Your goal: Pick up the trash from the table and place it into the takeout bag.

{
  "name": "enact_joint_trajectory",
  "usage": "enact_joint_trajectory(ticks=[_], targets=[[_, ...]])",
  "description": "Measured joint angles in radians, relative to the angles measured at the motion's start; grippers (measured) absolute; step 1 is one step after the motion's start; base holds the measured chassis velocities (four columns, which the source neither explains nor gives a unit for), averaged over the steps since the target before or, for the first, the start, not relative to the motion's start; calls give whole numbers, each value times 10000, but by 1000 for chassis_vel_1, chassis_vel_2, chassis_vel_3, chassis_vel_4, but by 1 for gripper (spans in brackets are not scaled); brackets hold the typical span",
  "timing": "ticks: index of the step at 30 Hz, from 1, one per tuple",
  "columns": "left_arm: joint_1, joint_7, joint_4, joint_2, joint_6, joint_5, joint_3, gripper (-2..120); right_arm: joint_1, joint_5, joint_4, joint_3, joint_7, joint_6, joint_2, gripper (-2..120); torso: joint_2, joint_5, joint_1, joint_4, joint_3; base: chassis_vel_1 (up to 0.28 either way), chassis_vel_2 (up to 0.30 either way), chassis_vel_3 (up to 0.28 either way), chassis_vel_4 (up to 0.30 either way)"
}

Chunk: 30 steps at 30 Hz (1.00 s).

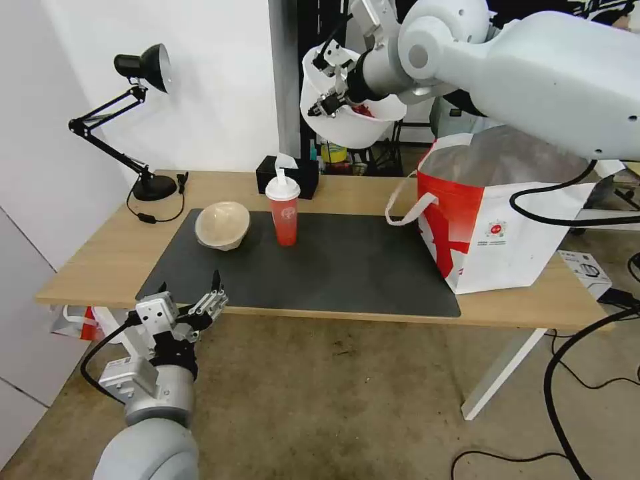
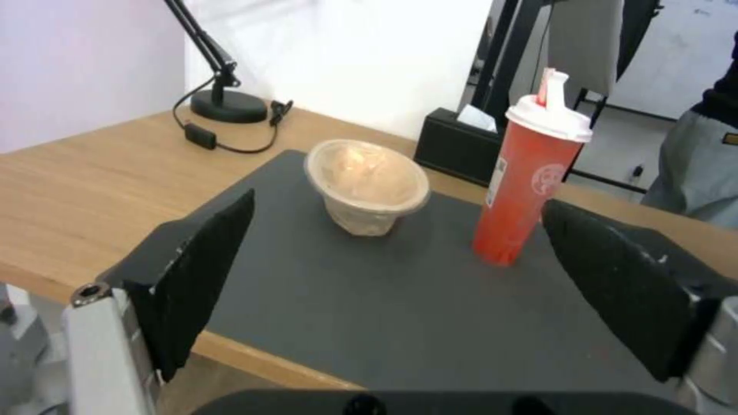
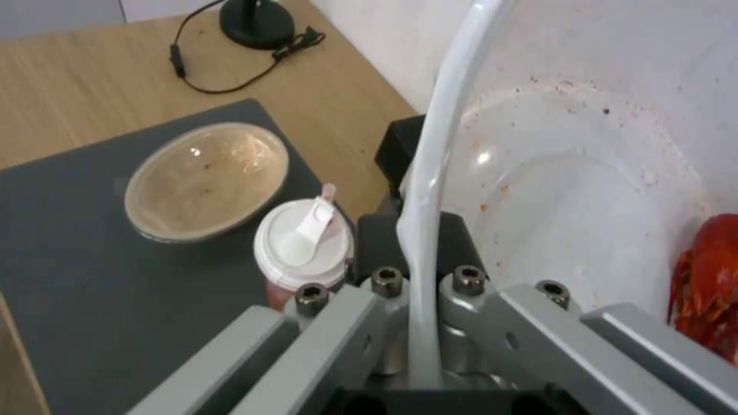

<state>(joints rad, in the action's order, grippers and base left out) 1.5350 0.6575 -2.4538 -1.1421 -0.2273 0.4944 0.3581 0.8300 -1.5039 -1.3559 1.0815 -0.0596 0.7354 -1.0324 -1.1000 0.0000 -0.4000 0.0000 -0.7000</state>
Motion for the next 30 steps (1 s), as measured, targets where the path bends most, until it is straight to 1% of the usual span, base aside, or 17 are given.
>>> enact_joint_trajectory(ticks=[6, 14, 15, 17, 18, 19, 23, 24, 27, 28, 30], targets=[[6, -5, -33, -12, -4, 0, -14, 100, 154, 4, -25, 86, -23, 0, 62, 0, 0, -1, 0, 1, 0, 0, 0, 0, 0], [53, -13, -47, 32, -5, -1, -13, 100, 300, -28, -287, 330, -12, 0, 454, 0, 0, -1, 0, 1, 0, 0, 0, 0, 0], [71, -16, -63, 55, -6, -2, -14, 100, 314, -43, -444, 429, 23, 0, 673, 0, 0, 3, 0, -3, 0, 0, 0, 0, 0], [79, -19, -75, 74, -5, -2, -16, 100, 316, -50, -537, 468, 35, -2, 790, 0, 0, -1, 0, 2, 0, 0, 0, 0, 0], [85, -19, -93, 105, -6, -2, -16, 100, 317, -52, -639, 529, 57, -2, 959, 0, 0, 0, 0, 1, 0, 0, 0, 0, 0], [85, -19, -93, 105, -6, -2, -16, 100, 317, -52, -639, 529, 57, -2, 959, 0, 0, 0, 0, 1, 0, 0, 0, 0, 0], [101, -19, -136, 154, -12, 3, -21, 100, 315, -33, -956, 735, 82, -2, 1572, 0, 0, 3, 0, -1, 1, 0, 0, 0, 0], [101, -19, -136, 154, -12, 3, -21, 100, 315, -33, -956, 735, 82, -2, 1572, 0, 0, 3, 0, -1, 1, 0, 0, 0, 0], [112, -19, -140, 162, -16, 4, -37, 100, 316, 27, -1107, 828, 58, -2, 2092, 0, 0, 1, -1, 0, 0, 0, 0, 0, 0], [112, -19, -140, 162, -16, 4, -37, 100, 316, 27, -1107, 828, 58, -2, 2092, 0, 0, 1, -1, 0, 0, 0, 0, 0, 0], [115, -19, -140, 167, -16, 2, -56, 100, 302, 77, -1131, 807, 32, -2, 2394, 0, 0, 1, 0, -1, 1, 0, 0, 0, 0]])
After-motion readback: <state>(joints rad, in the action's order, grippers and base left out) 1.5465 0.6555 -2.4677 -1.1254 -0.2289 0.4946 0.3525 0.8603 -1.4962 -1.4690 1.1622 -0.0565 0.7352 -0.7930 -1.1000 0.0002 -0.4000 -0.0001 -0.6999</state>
